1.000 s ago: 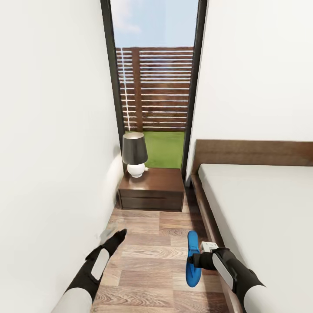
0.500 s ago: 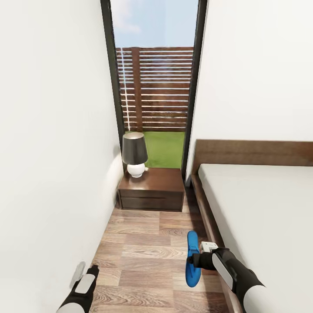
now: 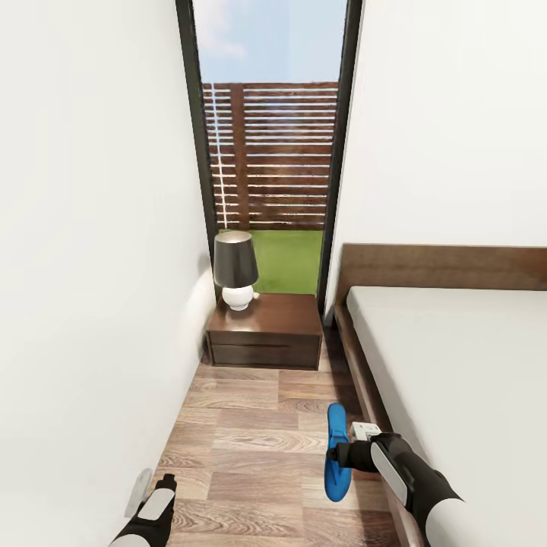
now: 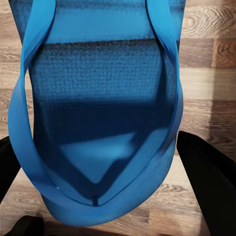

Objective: In the bedroom, move the book from the bed onto either nightstand, and place the two sandals side by side next to the bed.

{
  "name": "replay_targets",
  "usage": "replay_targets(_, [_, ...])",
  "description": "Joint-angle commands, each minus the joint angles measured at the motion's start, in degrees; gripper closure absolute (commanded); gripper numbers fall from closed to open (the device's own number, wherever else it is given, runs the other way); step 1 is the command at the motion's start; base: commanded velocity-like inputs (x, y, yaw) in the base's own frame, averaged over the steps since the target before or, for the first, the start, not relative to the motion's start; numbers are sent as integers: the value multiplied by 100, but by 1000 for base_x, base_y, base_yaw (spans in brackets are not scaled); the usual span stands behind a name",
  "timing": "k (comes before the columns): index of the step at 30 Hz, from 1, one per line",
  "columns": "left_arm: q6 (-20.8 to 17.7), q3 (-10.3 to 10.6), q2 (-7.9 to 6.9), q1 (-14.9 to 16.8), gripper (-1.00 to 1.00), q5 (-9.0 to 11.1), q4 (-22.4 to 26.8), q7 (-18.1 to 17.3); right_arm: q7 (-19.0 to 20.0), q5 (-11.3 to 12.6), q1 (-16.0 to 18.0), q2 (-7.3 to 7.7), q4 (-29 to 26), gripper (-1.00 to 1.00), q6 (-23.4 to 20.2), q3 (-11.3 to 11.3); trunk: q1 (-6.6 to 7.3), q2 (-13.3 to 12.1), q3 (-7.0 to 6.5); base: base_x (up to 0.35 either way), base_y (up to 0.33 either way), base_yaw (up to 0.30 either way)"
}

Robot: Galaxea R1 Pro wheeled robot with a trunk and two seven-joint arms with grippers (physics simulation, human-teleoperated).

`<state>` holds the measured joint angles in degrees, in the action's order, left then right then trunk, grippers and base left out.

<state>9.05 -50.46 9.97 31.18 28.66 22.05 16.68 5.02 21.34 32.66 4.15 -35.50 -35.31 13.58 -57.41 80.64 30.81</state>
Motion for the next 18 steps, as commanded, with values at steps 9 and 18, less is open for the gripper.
replay_targets(9, [27,7,3,2,-100,62,2,11,16,-16,3,6,-3,100,-20,18,-22,43,24,0,0,0])
replay_targets(18, [23,3,3,2,-100,61,1,11,16,-16,3,0,-1,100,-20,20,-219,404,185,0,0,0])
